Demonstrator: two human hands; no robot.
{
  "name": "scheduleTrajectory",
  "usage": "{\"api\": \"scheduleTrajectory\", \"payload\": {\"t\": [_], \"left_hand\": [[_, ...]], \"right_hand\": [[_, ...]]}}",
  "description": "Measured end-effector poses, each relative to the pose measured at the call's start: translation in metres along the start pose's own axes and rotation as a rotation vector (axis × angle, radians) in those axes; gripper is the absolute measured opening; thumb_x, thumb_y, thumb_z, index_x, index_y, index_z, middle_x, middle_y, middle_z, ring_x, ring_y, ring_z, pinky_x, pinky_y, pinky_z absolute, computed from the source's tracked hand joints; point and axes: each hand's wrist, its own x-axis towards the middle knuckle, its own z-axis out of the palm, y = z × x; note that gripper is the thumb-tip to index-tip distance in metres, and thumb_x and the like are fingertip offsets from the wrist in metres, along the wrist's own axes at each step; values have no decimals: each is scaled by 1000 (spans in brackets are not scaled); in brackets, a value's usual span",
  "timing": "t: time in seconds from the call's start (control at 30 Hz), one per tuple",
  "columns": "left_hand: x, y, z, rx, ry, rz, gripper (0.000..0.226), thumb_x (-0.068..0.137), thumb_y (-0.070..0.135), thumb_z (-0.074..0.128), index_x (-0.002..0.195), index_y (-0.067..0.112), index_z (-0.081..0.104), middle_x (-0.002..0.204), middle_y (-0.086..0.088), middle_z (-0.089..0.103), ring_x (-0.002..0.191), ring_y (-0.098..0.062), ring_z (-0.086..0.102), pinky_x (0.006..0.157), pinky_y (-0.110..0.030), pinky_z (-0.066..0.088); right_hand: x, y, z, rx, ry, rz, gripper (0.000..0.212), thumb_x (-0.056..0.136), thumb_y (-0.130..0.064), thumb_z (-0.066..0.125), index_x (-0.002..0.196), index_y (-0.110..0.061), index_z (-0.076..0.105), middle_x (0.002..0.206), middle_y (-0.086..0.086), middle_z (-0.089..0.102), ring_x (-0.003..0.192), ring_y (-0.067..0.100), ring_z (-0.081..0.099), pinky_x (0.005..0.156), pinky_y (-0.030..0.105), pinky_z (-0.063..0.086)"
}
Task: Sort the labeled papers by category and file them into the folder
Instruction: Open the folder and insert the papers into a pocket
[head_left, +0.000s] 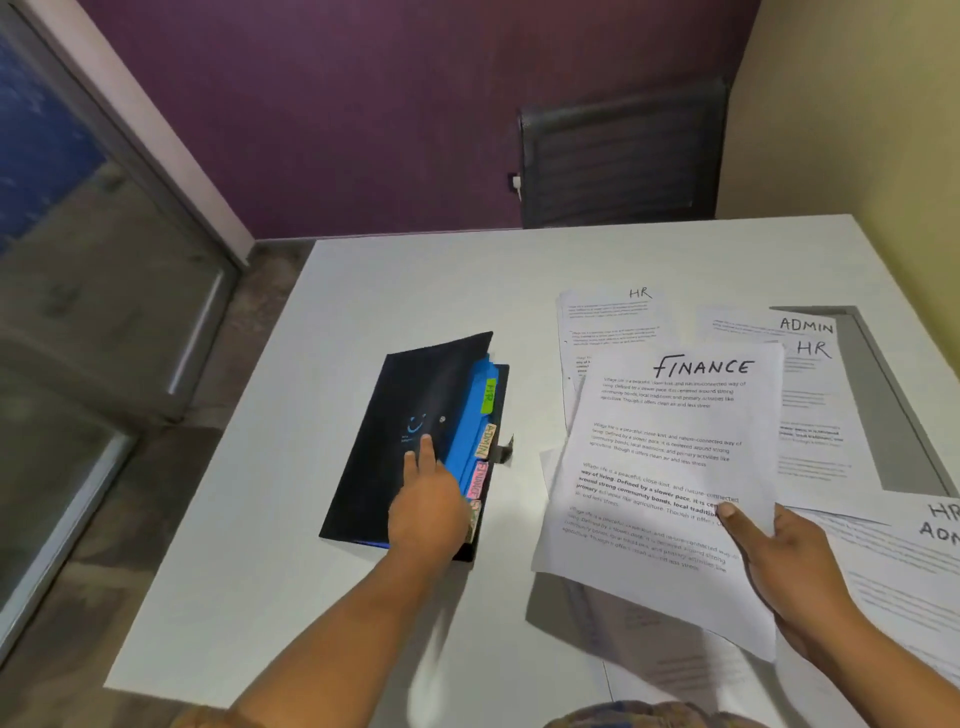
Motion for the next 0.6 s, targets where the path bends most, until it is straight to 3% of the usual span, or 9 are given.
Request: {"api": "scheduleTrajectory", "payload": {"t": [0.13,0.2,0.3,0.37,0.47,0.53,0.6], "left_hand": [[1,-5,-9,-12,81,-34,97,88,37,72,155,1,11,165,-5,-10,152,-25,11,106,-34,47],[3,-3,-14,-27,95,-55,94,88,27,71,155,1,12,165,-6,-10,152,-25,12,106,-34,48],[2,0,-24,-34,99,-48,88,88,14,70,154,1,15,166,-6,-9,148,-23,26,96,-32,54],[1,2,-30,-25,107,-29,83,87,9,68,154,2,18,166,-5,-8,137,-21,44,86,-32,57],[0,1,-34,-38,119,-21,78,88,5,65,153,5,22,167,-1,-3,116,-22,61,78,-31,57],[-1,0,-34,-96,115,-15,78,86,4,67,152,8,25,167,1,2,103,-23,65,78,-34,58],[-3,1,-33,-163,109,-2,77,85,5,68,151,9,29,167,1,5,103,-25,65,80,-37,59]], "right_hand": [[5,-10,7,-37,-44,-48,8,97,-23,61,102,-20,67,87,-5,70,81,15,66,67,32,47],[5,-15,9,-68,-64,-68,8,97,-24,61,102,-21,67,87,-6,69,82,16,66,71,33,46],[6,-23,11,-85,-71,-79,9,97,-25,61,105,-22,66,87,1,71,76,15,65,63,30,45],[5,-28,12,-69,-74,-83,11,98,-24,60,107,-23,66,87,3,71,74,13,63,61,28,45],[5,-33,15,-38,-64,-101,15,98,-27,59,111,-23,67,96,-2,70,85,15,66,74,31,48],[6,-40,19,-27,-63,-126,16,99,-26,57,112,-24,67,98,-5,70,88,13,65,79,31,47],[6,-50,26,-22,-77,-170,15,99,-22,57,110,-24,67,98,-11,70,90,9,65,82,30,47]]}}
